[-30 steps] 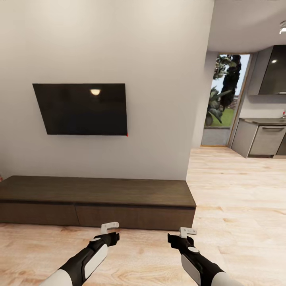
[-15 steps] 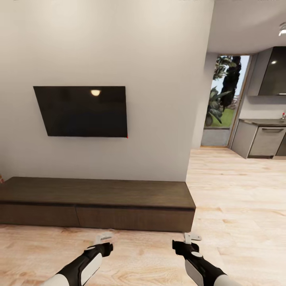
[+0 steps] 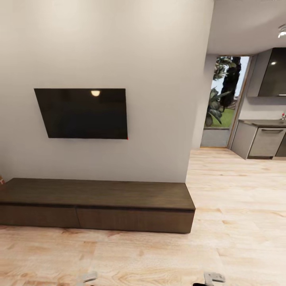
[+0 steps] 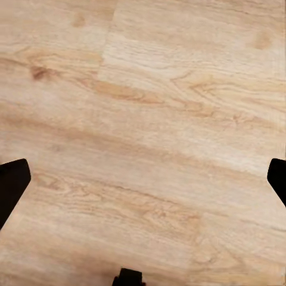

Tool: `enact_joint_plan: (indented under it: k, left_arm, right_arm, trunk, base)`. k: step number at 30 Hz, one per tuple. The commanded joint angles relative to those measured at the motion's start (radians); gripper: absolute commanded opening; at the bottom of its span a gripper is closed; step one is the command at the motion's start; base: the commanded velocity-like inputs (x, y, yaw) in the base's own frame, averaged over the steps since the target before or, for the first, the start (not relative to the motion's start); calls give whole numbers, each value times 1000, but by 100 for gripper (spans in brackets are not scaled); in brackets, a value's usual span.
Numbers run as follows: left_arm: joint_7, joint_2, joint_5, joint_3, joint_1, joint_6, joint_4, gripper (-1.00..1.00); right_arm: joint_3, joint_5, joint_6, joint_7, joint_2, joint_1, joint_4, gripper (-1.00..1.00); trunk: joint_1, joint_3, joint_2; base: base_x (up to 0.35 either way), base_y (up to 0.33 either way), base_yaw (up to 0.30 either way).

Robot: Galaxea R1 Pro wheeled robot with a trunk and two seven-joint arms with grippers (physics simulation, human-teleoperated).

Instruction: Place each of the two pumpkins and all three candles from the living room inside a cabinet in the living room (use any cabinet), then make sure every cabinet is closed, and position the cauldron so it is next to a table in the living room.

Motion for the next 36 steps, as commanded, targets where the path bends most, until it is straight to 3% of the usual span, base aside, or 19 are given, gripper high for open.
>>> enact_joint_plan:
  k: [1, 12, 18, 24, 36]
  left_arm:
    - [4, 1, 7, -10, 29, -12, 3, 100]
    - [2, 4, 8, -11, 204, -35, 12, 100]
    - [5, 6, 12, -8, 283, -37, 13, 100]
    - [5, 5, 11, -6, 300, -37, 12, 100]
    - [5, 5, 10, -4, 302, -37, 11, 100]
  right_arm:
    - [11, -6, -2, -3, -1, 21, 3, 100]
    - [15, 2, -2, -3, -16, 140, 13, 100]
    - [18, 1, -1, -3, -13, 189, 32, 100]
    - [18, -1, 0, -3, -10, 236, 36, 100]
    - [18, -1, 0, -3, -9, 249, 35, 100]
  trunk:
    - [-4, 2, 7]
    - [-46, 37, 84]
    - [-46, 37, 84]
    - [-46, 37, 84]
    - [-46, 37, 84]
  base:
    - [0, 0, 0]
    - [0, 0, 0]
    - [0, 0, 0]
    - [0, 0, 0]
    - [0, 0, 0]
